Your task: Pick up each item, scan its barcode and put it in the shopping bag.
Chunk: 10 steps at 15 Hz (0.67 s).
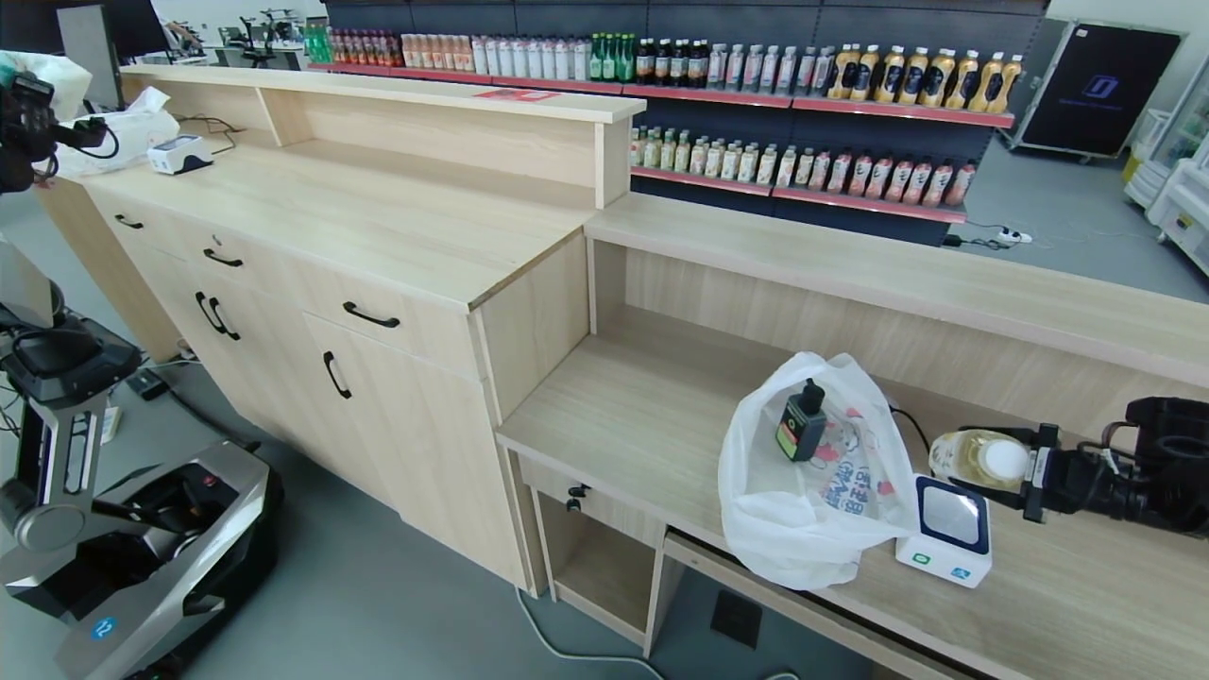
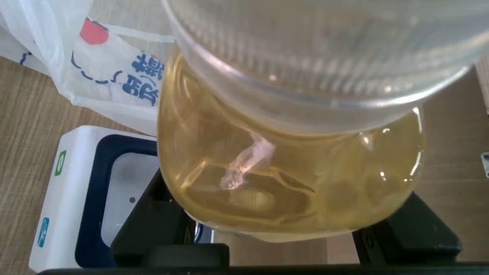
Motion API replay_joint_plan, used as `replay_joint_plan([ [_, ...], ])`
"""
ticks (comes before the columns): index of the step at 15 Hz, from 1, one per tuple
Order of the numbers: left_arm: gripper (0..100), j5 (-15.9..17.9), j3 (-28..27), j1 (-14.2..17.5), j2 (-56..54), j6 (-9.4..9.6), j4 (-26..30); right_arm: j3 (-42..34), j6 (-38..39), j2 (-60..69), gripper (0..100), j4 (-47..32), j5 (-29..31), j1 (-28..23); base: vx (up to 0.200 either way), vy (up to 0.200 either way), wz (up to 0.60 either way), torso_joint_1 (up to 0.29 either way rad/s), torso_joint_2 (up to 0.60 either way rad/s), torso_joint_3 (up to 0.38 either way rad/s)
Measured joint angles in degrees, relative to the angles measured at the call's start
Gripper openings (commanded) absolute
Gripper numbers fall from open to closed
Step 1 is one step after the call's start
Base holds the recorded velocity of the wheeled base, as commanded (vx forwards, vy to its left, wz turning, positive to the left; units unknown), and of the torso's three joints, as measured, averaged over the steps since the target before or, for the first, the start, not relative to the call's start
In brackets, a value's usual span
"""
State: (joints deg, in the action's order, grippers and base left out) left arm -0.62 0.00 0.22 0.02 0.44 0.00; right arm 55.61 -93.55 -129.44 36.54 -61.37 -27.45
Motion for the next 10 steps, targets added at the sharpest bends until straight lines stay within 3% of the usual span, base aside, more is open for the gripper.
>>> replay_joint_plan([
  [10,0,0.02,0.0,0.0,0.0,0.0,0.0,-0.52,-2.49,-0.5,0,-0.06,1.18,-0.29,0.0,0.0,0.0,0.0,0.0,0.0],
])
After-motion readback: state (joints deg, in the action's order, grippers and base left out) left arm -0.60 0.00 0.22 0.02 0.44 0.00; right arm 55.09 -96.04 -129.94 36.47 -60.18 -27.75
